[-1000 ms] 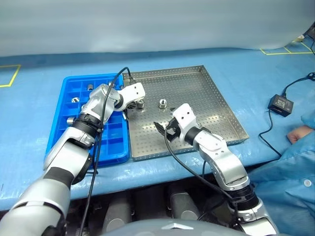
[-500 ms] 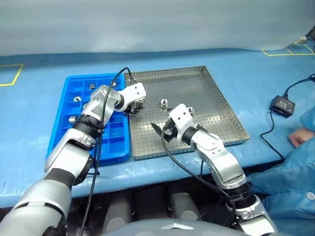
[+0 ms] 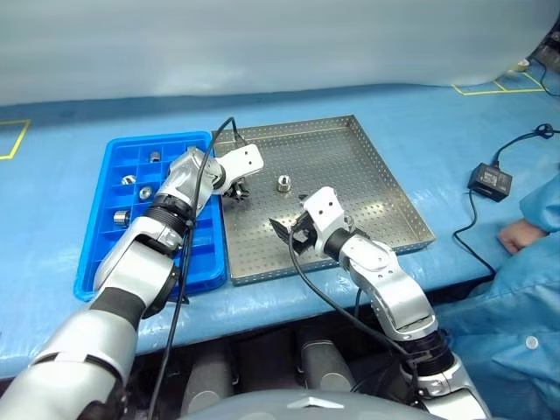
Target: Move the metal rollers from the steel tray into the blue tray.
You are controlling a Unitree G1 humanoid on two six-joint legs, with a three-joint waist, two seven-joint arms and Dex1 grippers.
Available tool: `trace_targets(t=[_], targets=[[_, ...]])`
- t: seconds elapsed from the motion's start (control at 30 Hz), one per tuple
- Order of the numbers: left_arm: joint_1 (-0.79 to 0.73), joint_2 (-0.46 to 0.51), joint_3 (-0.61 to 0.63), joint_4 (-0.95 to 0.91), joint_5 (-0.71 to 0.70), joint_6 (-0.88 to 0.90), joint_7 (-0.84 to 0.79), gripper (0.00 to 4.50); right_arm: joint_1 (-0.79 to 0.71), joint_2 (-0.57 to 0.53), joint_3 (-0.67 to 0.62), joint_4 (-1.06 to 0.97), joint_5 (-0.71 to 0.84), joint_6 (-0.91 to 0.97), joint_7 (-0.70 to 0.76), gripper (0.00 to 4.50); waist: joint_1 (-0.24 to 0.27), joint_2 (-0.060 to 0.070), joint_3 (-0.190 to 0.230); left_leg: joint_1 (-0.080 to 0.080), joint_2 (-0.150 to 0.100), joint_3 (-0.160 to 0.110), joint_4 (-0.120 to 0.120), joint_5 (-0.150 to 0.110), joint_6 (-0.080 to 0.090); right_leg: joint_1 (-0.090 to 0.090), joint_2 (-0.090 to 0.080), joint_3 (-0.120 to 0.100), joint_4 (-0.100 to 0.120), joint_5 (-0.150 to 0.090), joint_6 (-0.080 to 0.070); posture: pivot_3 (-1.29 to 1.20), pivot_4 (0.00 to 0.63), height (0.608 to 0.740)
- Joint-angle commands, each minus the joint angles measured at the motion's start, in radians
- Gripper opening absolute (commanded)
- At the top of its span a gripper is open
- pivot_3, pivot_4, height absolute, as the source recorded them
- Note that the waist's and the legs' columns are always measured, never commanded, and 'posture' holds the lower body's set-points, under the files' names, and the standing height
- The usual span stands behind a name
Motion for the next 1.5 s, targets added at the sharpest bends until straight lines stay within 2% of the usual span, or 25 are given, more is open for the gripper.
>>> trace_targets(t=[0.03,0.07,0.37,0.47,0.5,0.6,0.67,0.73,0.83,1.1,1.2,1.3,1.5], targets=[[-0.017,0.017,-0.008,0.006,0.025,-0.007,-0.009,2.65,-0.005,0.002,-0.035,-0.042,0.007,-0.015,-0.01,4.5,-0.006,0.0,0.0,0.0,0.0,0.0,0.0,0.0,0.0,0.0,0.0,0.0,0.0,0.0,0.0,-0.24,0.15,0.74],[-0.015,0.02,-0.008,0.004,0.027,-0.008,-0.013,2.31,-0.006,0.001,-0.037,-0.041,0.007,-0.015,-0.01,4.5,-0.008,0.0,0.0,0.0,0.0,0.0,0.0,0.0,0.0,0.0,0.0,0.0,0.0,0.0,0.0,-0.23,0.15,0.74],[-0.005,0.043,0.009,0.002,0.037,-0.014,0.022,2.31,-0.019,0.007,-0.026,-0.033,0.005,-0.013,-0.002,4.5,-0.015,0.0,0.0,0.0,0.001,0.0,0.0,0.0,0.0,-0.001,0.0,0.0,0.0,0.0,0.0,-0.22,0.15,0.74],[-0.003,0.04,0.034,-0.002,0.012,-0.002,0.008,1.5,-0.022,0.009,-0.018,-0.03,0.003,-0.013,0.001,4.5,-0.018,0.0,0.0,0.0,0.001,0.0,0.0,0.0,0.0,-0.001,0.0,0.0,0.001,0.0,0.0,-0.21,0.15,0.74],[-0.001,0.04,0.04,-0.007,0.005,0.001,0.002,1.48,-0.023,0.009,-0.016,-0.029,0.002,-0.013,0.002,4.5,-0.018,0.0,0.0,0.0,0.001,0.0,0.0,0.0,0.0,-0.001,0.0,0.0,0.001,0.0,0.0,-0.21,0.15,0.74],[0.01,0.037,0.084,-0.048,-0.051,0.025,-0.038,1.39,-0.025,0.01,-0.009,-0.028,0.002,-0.015,0.005,4.5,-0.018,0.0,0.0,0.0,0.001,0.0,0.0,0.0,0.0,-0.001,0.0,0.0,0.0,0.0,0.0,-0.21,0.15,0.74],[0.016,0.017,0.162,-0.103,-0.152,0.1,-0.099,1.39,-0.026,0.009,-0.009,-0.026,0.003,-0.016,0.007,4.5,-0.017,0.0,0.0,0.0,0.001,0.0,0.0,0.0,0.0,-0.001,0.0,0.0,0.0,0.0,0.0,-0.21,0.15,0.74],[0.023,0.005,0.243,-0.182,-0.268,0.208,-0.172,1.39,-0.026,0.007,-0.014,-0.021,0.007,-0.018,0.009,4.5,-0.015,0.0,0.0,0.0,0.001,0.0,0.0,0.0,0.0,-0.001,0.0,0.0,0.0,0.0,0.0,-0.21,0.15,0.74],[0.052,0.029,0.28,-0.294,-0.336,0.288,-0.213,1.39,-0.026,0.004,-0.02,-0.02,0.012,-0.019,0.015,4.5,-0.01,0.0,0.0,-0.001,0.0,-0.001,0.0,0.0,0.0,-0.001,0.0,0.0,0.0,0.0,0.0,-0.21,0.15,0.74],[0.177,0.102,0.404,-0.618,-0.471,0.446,-0.144,1.39,-0.028,-0.007,-0.012,-0.027,0.017,-0.018,0.04,4.5,-0.01,0.0,0.0,0.0,0.001,-0.001,0.0,0.0,0.0,-0.001,0.001,0.001,0.001,0.0,0.0,-0.18,0.15,0.74],[0.284,0.146,0.431,-0.791,-0.448,0.434,-0.048,1.39,-0.033,-0.011,-0.003,-0.028,0.021,-0.017,0.055,4.5,-0.007,0.0,0.0,0.001,0.001,-0.001,0.0,0.0,0.0,-0.001,0.001,0.001,0.001,0.0,0.0,-0.16,0.15,0.74],[0.392,0.177,0.488,-0.981,-0.372,0.454,0.135,1.39,-0.035,-0.02,0.001,-0.036,0.034,-0.016,0.079,4.5,0.004,0.0,0.0,0.001,0.001,-0.001,-0.001,0.0,0.0,0.0,0.0,0.001,0.001,0.003,-0.004,-0.13,0.15,0.74],[0.587,0.208,0.569,-1.247,-0.347,0.597,0.289,1.39,-0.019,-0.012,-0.063,-0.136,0.238,0.007,0.21,4.5,0.046,0.0,0.0,0.001,0.001,-0.001,-0.001,0.0,-0.001,0.0,0.0,0.001,0.0,0.003,-0.004,-0.07,0.15,0.74]])
